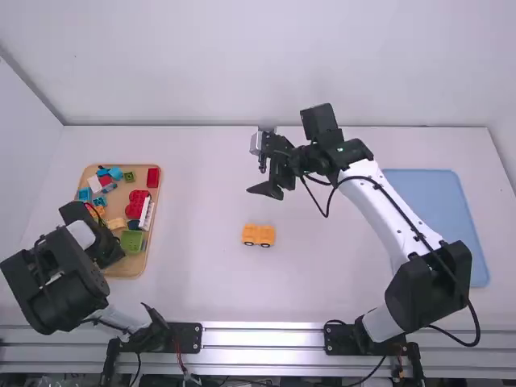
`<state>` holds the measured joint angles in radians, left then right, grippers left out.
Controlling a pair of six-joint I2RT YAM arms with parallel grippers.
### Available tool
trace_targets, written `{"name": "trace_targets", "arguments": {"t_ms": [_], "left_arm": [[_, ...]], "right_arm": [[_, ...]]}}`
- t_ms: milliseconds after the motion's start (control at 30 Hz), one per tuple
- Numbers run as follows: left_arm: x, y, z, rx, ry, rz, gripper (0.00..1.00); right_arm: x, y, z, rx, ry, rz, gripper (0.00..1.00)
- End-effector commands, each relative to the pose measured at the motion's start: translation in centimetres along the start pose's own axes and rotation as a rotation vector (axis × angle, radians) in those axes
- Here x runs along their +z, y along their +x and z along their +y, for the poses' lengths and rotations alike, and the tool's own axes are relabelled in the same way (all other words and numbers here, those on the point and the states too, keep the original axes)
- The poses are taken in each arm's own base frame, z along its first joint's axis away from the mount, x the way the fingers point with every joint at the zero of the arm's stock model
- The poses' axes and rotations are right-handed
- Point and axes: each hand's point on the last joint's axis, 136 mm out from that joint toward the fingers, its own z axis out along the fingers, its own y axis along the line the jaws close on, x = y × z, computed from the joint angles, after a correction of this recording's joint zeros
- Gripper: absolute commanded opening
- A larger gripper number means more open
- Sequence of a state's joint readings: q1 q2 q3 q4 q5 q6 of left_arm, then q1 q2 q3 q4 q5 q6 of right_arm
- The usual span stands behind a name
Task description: Assemble lego blocks to make yellow taxi
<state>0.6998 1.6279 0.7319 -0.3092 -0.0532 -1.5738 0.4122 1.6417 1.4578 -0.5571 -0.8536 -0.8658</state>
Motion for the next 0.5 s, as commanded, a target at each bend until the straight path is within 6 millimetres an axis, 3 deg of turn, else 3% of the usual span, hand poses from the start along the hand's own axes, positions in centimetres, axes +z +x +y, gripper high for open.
{"name": "trace_targets", "arguments": {"t_ms": [0, 267, 467], "left_arm": [[1.0, 0.7, 0.9, 0.019, -0.042, 0.012, 0.48], [1.0, 0.3, 1.7, -0.017, -0.075, -0.017, 0.34], [0.9, -0.1, 2.0, -0.084, -0.087, -0.036, 0.34]], "right_arm": [[-0.8, -1.7, -0.1, -0.035, 0.014, -0.025, 0.98], [-0.8, -1.6, -0.1, -0.034, 0.015, -0.026, 0.98], [-0.8, -1.6, -0.1, -0.031, 0.014, -0.024, 0.98]]}}
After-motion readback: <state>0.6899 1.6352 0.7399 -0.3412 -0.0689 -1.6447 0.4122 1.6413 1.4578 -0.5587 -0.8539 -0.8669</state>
